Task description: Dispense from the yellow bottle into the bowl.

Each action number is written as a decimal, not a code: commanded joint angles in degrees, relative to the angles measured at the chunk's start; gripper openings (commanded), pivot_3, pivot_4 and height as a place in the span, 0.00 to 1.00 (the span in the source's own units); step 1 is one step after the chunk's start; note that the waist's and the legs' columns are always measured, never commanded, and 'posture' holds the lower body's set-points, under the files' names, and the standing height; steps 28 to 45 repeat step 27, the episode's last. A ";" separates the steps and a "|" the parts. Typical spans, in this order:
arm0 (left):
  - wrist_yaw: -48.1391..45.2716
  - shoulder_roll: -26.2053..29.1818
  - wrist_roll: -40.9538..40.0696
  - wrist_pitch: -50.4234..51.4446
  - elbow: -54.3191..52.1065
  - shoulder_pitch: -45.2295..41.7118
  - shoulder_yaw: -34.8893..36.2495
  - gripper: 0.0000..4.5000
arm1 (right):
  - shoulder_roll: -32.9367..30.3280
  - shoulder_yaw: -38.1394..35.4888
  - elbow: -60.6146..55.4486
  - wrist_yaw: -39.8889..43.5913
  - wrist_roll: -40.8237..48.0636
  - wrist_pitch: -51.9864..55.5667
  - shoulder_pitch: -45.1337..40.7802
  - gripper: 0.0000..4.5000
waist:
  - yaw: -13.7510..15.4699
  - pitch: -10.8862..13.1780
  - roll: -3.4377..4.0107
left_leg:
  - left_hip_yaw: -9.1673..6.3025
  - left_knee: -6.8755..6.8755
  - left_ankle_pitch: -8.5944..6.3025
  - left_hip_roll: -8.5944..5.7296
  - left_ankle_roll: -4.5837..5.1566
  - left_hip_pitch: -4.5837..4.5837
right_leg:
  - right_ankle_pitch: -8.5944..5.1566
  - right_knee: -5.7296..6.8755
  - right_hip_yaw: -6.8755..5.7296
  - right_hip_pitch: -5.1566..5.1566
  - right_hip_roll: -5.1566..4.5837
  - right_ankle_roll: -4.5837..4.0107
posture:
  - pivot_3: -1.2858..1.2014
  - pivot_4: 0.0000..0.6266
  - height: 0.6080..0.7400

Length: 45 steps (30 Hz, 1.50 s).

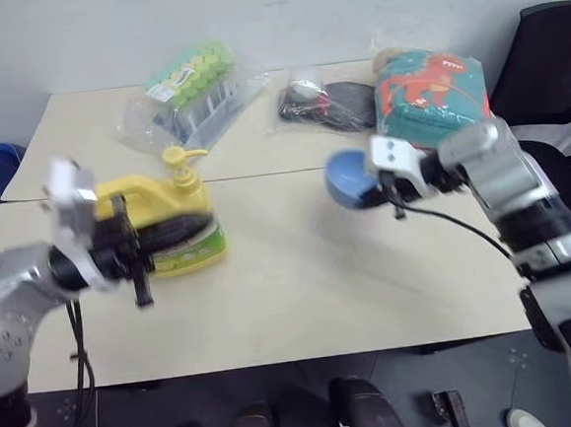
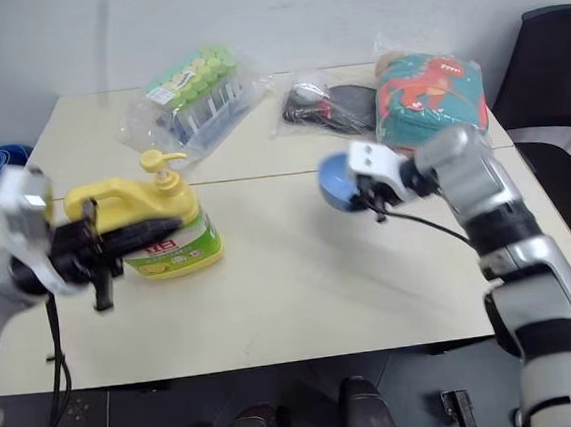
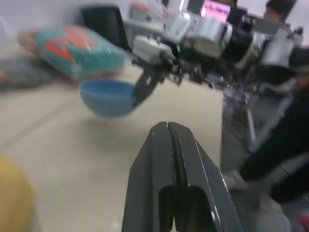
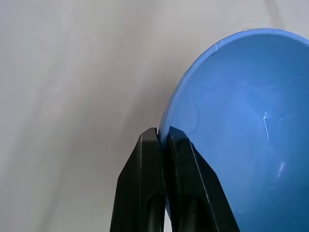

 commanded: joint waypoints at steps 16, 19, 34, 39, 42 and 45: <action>-3.22 -7.37 24.20 -36.30 13.01 19.79 0.08 0.82 | -0.89 -22.17 -4.75 -0.95 22.44 -24.38 20.27 0.73 | 1.80 0.01 -0.03 | 0.20 0.00 0.01 0.03 0.09 0.20 | 0.04 -0.21 0.11 0.14 -0.01 -0.07 | 0.52 0.24 1.00; -3.20 -8.26 27.03 -42.36 14.81 23.16 1.06 0.95 | -0.96 -29.12 -16.73 1.73 32.96 -20.61 30.74 0.93 | 1.96 0.01 -0.03 | 0.11 -0.05 0.01 0.11 0.09 0.23 | 0.04 -0.29 0.01 0.24 0.03 -0.07 | 0.52 0.24 1.00; -0.12 -9.35 30.72 -49.07 17.40 28.06 2.00 0.95 | 0.66 -34.73 -29.25 0.65 32.03 -28.47 56.32 0.99 | 3.19 0.08 0.01 | 0.07 -0.10 -0.20 0.18 0.41 1.19 | 0.24 -0.90 -0.05 1.54 0.07 0.01 | 0.52 0.24 1.00; -0.12 -9.35 30.72 -49.07 17.40 28.06 2.00 0.95 | 0.66 -34.73 -29.25 0.65 32.03 -28.47 56.32 0.99 | 3.19 0.08 0.01 | 0.07 -0.10 -0.20 0.18 0.41 1.19 | 0.24 -0.90 -0.05 1.54 0.07 0.01 | 0.52 0.24 1.00; -0.12 -9.35 30.72 -49.07 17.40 28.06 2.00 0.95 | 0.66 -34.73 -29.25 0.65 32.03 -28.47 56.32 0.99 | 3.19 0.08 0.01 | 0.07 -0.10 -0.20 0.18 0.41 1.19 | 0.24 -0.90 -0.05 1.54 0.07 0.01 | 0.52 0.24 1.00; -0.12 -9.35 30.72 -49.07 17.40 28.06 2.00 0.95 | 0.66 -34.73 -29.25 0.65 32.03 -28.47 56.32 0.99 | 3.19 0.08 0.01 | 0.07 -0.10 -0.20 0.18 0.41 1.19 | 0.24 -0.90 -0.05 1.54 0.07 0.01 | 0.52 0.24 1.00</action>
